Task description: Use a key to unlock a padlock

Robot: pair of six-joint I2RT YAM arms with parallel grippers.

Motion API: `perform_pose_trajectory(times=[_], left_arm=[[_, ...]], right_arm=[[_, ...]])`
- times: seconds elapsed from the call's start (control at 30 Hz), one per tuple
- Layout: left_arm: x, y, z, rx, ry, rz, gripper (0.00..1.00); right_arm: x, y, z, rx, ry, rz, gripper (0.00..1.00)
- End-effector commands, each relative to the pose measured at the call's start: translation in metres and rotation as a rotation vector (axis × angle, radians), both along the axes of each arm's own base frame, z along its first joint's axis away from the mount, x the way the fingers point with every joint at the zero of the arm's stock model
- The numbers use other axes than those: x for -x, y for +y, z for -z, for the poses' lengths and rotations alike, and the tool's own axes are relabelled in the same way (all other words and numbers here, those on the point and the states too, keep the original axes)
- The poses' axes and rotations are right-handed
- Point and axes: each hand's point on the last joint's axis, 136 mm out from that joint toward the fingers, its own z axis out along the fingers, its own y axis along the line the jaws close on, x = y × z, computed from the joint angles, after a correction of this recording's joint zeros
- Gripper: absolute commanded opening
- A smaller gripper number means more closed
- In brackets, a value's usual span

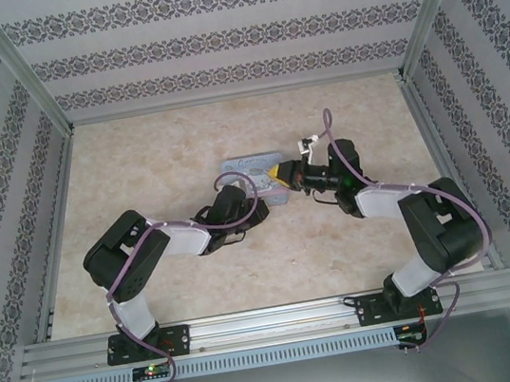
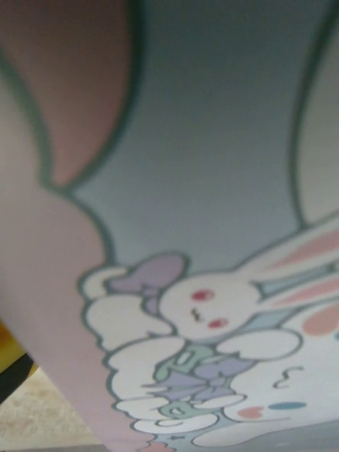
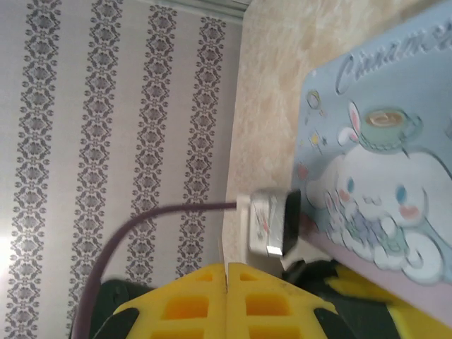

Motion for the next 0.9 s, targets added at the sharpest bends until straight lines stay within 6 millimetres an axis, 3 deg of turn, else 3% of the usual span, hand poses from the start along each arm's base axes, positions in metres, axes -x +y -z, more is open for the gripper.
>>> perform_pose_trajectory(times=[0.0,0.17,0.3,0.43,0.63,0.87], left_arm=[[0.007,0.002,-0.005,0.056,0.067,0.001,0.0],[0.006,0.001,-0.013,0.093,0.095,0.013,0.0],[0.004,0.001,-0.019,0.141,0.118,0.011,0.0],[0.002,-0.001,-0.027,0.186,0.136,0.016,0.0],[0.002,-0.001,-0.033,0.176,0.151,0.023,0.0],[0.0,-0.001,-0.026,0.143,0.169,0.028,0.0]], right_arm=[[0.021,-0.009,0.014,0.028,-0.005,-0.027,0.0],[0.051,-0.019,0.032,0.048,-0.004,-0.064,0.0],[0.067,-0.02,0.038,0.054,-0.023,-0.109,0.0],[0.082,-0.023,0.056,0.073,0.007,-0.132,0.0],[0.082,-0.027,0.079,0.102,0.057,-0.116,0.0],[0.07,-0.031,0.109,0.146,0.143,-0.044,0.0]])
